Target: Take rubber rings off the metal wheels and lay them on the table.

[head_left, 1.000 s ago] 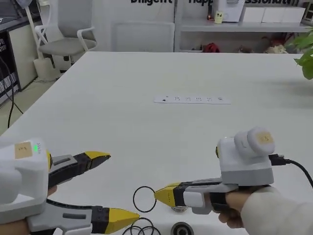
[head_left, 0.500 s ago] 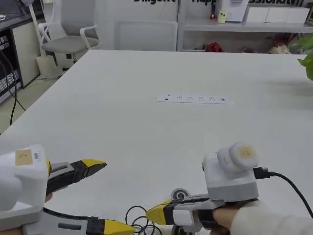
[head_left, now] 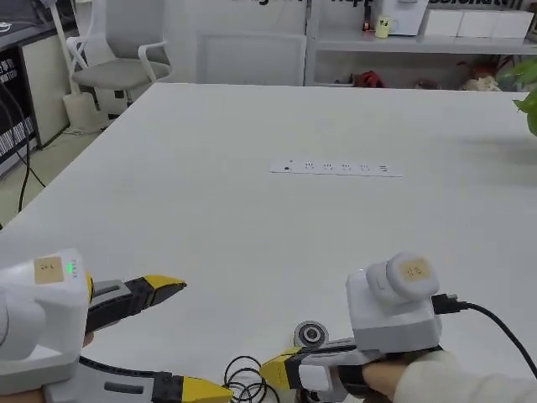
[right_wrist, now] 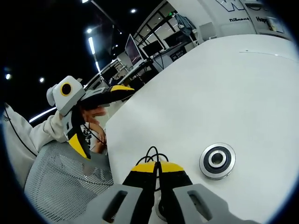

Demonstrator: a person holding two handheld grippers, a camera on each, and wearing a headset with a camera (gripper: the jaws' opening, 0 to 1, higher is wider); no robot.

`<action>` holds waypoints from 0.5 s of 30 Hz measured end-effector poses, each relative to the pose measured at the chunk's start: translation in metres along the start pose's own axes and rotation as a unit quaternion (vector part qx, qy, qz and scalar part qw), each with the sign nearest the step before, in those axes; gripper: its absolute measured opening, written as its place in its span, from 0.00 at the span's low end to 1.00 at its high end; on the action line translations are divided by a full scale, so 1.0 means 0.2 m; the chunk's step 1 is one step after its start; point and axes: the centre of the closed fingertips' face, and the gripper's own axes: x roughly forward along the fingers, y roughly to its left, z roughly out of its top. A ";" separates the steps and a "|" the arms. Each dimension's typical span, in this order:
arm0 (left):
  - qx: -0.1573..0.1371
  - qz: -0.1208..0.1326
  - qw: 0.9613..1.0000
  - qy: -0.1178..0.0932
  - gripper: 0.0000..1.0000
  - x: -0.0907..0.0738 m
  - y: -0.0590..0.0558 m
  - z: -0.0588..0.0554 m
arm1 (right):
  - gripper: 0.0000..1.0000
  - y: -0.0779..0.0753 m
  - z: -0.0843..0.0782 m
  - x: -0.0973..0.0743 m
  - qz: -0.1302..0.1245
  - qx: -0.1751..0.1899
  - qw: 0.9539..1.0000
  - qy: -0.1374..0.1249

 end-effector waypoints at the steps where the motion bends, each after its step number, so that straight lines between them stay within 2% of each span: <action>1: 0.000 0.000 1.000 0.000 0.84 0.00 0.00 0.00 | 0.00 0.00 0.00 0.00 -0.001 -0.001 1.000 0.001; 15: 0.000 -0.004 1.000 0.004 0.83 0.00 -0.01 -0.01 | 0.01 -0.03 -0.02 0.00 -0.012 -0.014 1.000 0.008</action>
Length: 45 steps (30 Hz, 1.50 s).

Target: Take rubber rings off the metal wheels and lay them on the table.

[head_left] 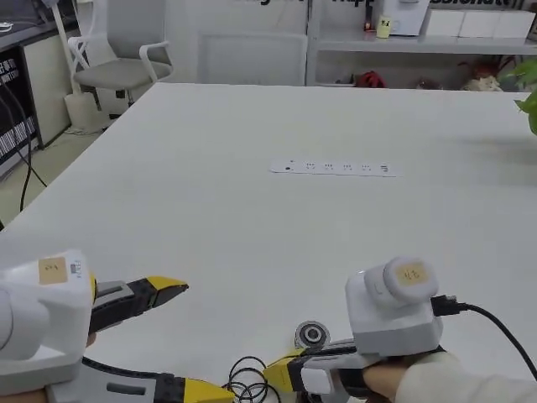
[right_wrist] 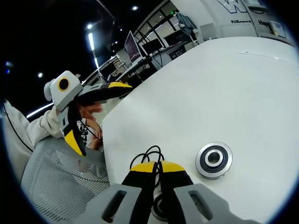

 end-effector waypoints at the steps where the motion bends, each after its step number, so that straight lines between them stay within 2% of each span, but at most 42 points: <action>1: 0.000 0.000 1.000 0.000 0.83 0.00 0.00 0.00 | 0.01 0.00 0.00 0.00 -0.001 -0.001 1.000 0.000; 17: 0.000 -0.001 1.000 0.003 0.83 0.01 0.00 0.00 | 0.04 -0.02 -0.01 0.02 -0.012 -0.028 1.000 0.008; 25: -0.001 -0.005 1.000 0.005 0.83 0.01 -0.01 -0.01 | 0.06 -0.03 0.00 0.00 -0.016 -0.027 1.000 0.005; 28: 0.000 -0.006 1.000 0.007 0.84 0.01 -0.01 0.00 | 0.06 -0.04 0.03 -0.02 -0.019 -0.027 0.999 -0.003; 30: 0.008 -0.008 1.000 0.021 0.85 0.00 -0.02 -0.01 | 0.07 -0.05 0.05 -0.04 -0.023 -0.024 0.999 -0.010; 32: 0.012 -0.011 1.000 0.025 0.85 0.00 -0.02 0.00 | 0.07 -0.06 0.08 -0.07 -0.026 -0.023 0.999 -0.020; 38: 0.016 -0.015 1.000 0.018 0.87 -0.04 -0.04 0.06 | 0.11 -0.08 0.18 -0.15 -0.037 -0.037 0.998 -0.045; 43: 0.022 -0.009 1.000 0.012 0.89 -0.08 -0.03 0.11 | 0.16 -0.09 0.22 -0.20 -0.041 -0.047 0.997 -0.055; 45: 0.022 -0.009 1.000 0.007 0.89 -0.10 -0.04 0.12 | 0.20 -0.08 0.24 -0.22 -0.041 -0.063 0.996 -0.056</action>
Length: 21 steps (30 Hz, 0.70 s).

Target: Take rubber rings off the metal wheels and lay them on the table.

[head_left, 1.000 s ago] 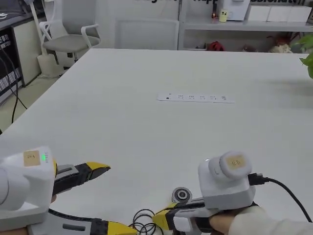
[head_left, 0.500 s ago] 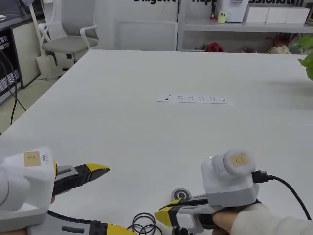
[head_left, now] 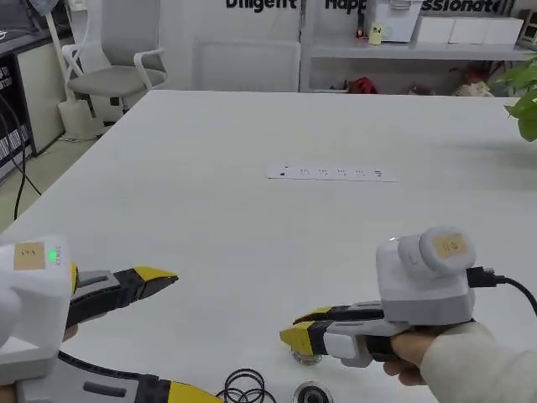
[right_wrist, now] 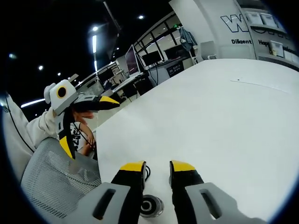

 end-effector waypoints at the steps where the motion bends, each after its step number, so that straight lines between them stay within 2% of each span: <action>1: -0.002 0.000 1.000 -0.002 0.90 -0.01 0.00 0.01 | 0.22 0.01 0.01 -0.01 0.003 -0.009 1.000 0.001; 5: -0.004 0.004 1.000 -0.008 0.95 -0.04 -0.01 0.03 | 0.32 0.03 0.05 -0.05 0.005 -0.035 0.999 0.003; 11: -0.008 0.013 1.000 -0.019 0.99 -0.08 -0.01 0.06 | 0.42 0.09 0.12 -0.11 0.023 -0.057 0.998 -0.009; 16: -0.008 0.025 0.999 -0.030 1.00 -0.12 0.00 0.09 | 0.55 0.14 0.14 -0.17 0.041 -0.058 0.997 -0.016; 21: -0.007 0.035 0.998 -0.046 1.00 -0.16 -0.01 0.13 | 0.64 0.15 0.15 -0.26 0.039 -0.061 0.997 -0.029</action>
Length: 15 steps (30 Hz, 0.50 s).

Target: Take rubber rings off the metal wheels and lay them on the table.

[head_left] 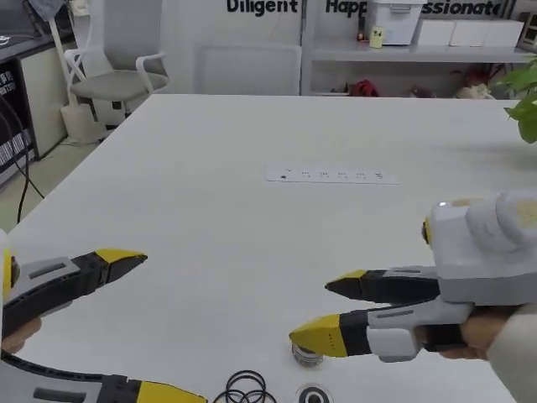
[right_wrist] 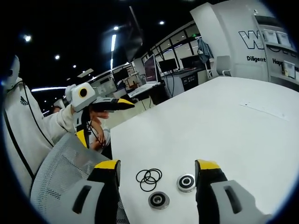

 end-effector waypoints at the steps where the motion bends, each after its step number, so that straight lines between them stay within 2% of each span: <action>1: -0.002 -0.001 1.000 -0.001 1.00 -0.01 0.00 0.00 | 0.69 0.00 0.00 -0.01 -0.002 -0.001 1.000 -0.001; 4: -0.001 -0.002 1.000 0.002 1.00 -0.03 -0.02 0.00 | 0.76 0.01 0.00 -0.07 -0.010 -0.013 1.000 -0.003; 7: -0.002 0.001 1.000 0.004 1.00 -0.04 -0.01 -0.01 | 0.80 0.01 -0.02 -0.12 -0.014 -0.017 1.000 -0.002; 10: -0.007 0.007 1.000 -0.005 1.00 -0.07 -0.01 -0.01 | 0.82 0.00 -0.06 -0.17 -0.021 -0.019 1.000 0.009; 15: -0.015 0.019 1.000 0.000 1.00 -0.09 0.00 -0.05 | 0.86 0.01 -0.11 -0.24 -0.029 -0.025 0.999 0.018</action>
